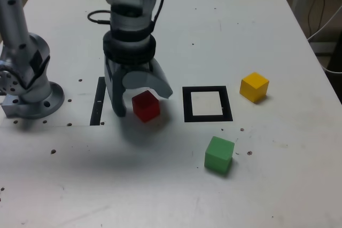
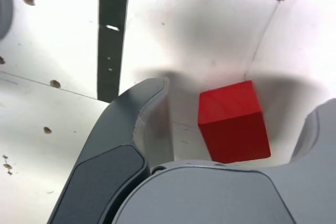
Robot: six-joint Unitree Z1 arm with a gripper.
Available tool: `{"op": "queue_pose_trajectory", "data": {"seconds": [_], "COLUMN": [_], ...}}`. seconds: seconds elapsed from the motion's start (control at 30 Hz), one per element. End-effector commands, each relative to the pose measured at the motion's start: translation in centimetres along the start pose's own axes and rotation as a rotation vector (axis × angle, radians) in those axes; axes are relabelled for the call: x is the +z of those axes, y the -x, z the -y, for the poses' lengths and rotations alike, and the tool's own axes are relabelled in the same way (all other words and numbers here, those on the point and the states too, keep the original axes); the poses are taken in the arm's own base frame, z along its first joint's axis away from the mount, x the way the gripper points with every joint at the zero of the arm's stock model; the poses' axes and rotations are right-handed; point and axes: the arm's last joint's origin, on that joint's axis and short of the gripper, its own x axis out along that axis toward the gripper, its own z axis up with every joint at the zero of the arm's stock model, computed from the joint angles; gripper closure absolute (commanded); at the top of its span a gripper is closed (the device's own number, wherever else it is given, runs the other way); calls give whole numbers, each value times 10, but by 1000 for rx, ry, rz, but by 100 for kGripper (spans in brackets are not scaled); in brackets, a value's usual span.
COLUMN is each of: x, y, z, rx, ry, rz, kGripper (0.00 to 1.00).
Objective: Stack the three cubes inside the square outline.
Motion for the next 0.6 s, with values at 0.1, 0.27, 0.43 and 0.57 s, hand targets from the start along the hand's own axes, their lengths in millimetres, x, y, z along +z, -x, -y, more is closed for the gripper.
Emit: {"op": "queue_pose_trajectory", "data": {"seconds": [0.1,0.27,0.43,0.57], "x": [-1,2,7,11], "y": [-1,-2,-6,-8], "z": [-1,1,4,5], "rx": [0,-9,-12,-12], "ry": [5,5,2,-2], "rz": [-13,-7,-2,-4], "kGripper": [22,24,24,24]}}
